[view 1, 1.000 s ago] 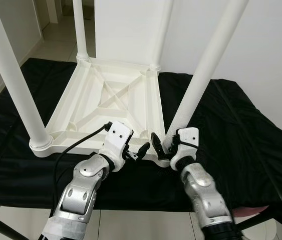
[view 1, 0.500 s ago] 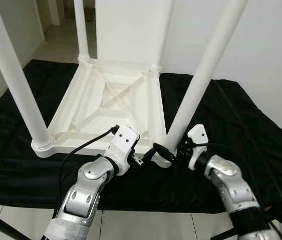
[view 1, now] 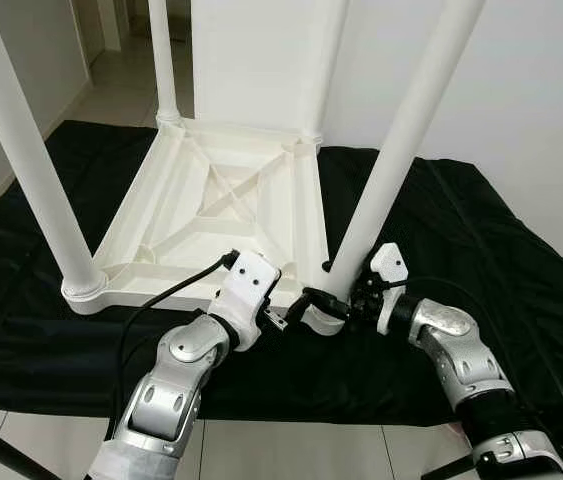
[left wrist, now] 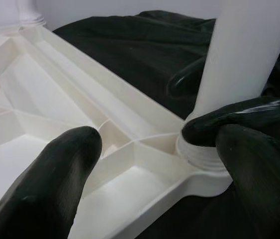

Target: Building children table

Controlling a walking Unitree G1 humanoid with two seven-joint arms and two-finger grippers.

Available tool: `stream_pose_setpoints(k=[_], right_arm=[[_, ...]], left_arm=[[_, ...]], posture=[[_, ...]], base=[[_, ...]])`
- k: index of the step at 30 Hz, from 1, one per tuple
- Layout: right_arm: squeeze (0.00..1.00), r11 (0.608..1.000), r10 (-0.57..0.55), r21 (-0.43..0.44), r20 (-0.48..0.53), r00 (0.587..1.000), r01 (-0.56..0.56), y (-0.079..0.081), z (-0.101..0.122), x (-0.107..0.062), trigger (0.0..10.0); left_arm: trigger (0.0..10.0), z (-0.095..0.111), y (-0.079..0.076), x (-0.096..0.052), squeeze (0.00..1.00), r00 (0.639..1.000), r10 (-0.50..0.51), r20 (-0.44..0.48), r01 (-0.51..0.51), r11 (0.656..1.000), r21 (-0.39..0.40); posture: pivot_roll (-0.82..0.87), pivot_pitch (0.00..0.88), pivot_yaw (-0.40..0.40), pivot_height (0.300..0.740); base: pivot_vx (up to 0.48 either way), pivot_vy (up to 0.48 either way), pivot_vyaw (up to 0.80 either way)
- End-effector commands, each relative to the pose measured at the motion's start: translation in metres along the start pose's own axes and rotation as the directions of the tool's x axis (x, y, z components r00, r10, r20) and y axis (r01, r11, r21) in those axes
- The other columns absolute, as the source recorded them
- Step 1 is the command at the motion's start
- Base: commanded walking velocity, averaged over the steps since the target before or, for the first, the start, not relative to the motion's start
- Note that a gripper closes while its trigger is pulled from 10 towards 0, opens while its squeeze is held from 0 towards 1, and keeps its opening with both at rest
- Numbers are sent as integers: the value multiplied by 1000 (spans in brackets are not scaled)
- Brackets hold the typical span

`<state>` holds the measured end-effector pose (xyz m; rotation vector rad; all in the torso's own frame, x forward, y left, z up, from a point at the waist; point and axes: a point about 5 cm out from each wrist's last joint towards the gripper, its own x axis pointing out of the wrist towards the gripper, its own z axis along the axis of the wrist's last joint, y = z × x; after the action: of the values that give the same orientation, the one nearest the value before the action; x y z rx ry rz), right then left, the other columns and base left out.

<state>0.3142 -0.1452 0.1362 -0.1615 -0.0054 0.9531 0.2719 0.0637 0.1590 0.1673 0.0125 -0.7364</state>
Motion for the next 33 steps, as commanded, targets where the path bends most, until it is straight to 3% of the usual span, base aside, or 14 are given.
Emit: stream_pose_setpoints(k=[1,6,8,10,11,14,15,18,19,23,26,27,32,33], right_arm=[[0,999,40,21,-35,999,-40,5,-9,1,0],[0,998,11,63,-40,999,-9,10,-16,-6,0],[0,996,-39,74,-25,999,41,11,-18,-7,0],[0,978,-177,119,13,984,174,13,-17,-5,0],[0,978,-177,119,13,984,174,13,-17,-5,0],[0,926,-339,171,-18,940,337,18,-18,1,0],[0,926,-339,171,-18,940,337,18,-18,1,0],[0,850,-467,267,-17,884,454,26,-13,7,0],[0,850,-467,267,-17,884,454,26,-13,7,0],[0,721,-605,363,-83,792,589,39,-14,20,0],[0,697,-630,371,-93,771,614,41,-13,22,0],[0,647,-684,369,-105,722,667,48,-10,27,0],[0,646,-691,360,-99,716,673,52,-7,31,0],[0,656,-685,354,-92,723,667,52,-4,32,2627]], left_arm=[[10000,0,-1,0,0,1000,26,-4,-26,1000,0],[10000,0,2,-1,0,999,35,-6,-35,999,5],[10000,1,5,-2,0,999,44,0,-44,999,-13],[10000,4,9,-2,0,998,59,15,-58,998,-38],[10000,4,9,-2,0,998,59,15,-58,998,-38],[10000,3,10,-2,0,998,62,11,-62,998,-30],[10000,3,10,-2,0,998,62,11,-62,998,-30],[10000,3,8,-2,0,998,58,10,-58,998,-33],[10000,3,8,-2,0,998,58,10,-58,998,-33],[10000,2,4,-1,0,999,46,8,-46,998,-36],[10000,3,4,-1,0,999,46,9,-45,998,-41],[10000,4,2,-2,0,999,45,11,-44,998,-49],[10000,3,1,-2,0,999,43,9,-42,998,-52],[10000,3,1,-2,0,999,41,8,-40,998,-53]], posture=[[28,0,-86,740],[22,0,-87,740],[19,0,-88,740],[15,0,-96,740],[15,0,-96,740],[10,0,-98,740],[10,0,-98,740],[2,0,-98,740],[2,0,-98,740],[-3,0,-105,740],[0,0,-104,740],[1,0,-105,740],[-1,0,-103,740],[-3,0,-103,740]], base=[[0,0,0],[0,0,0],[0,0,0],[0,0,0],[0,0,0],[0,0,0],[0,0,0],[0,0,0],[0,0,0],[0,0,0],[0,0,0],[0,0,0],[0,0,0],[0,0,0]])
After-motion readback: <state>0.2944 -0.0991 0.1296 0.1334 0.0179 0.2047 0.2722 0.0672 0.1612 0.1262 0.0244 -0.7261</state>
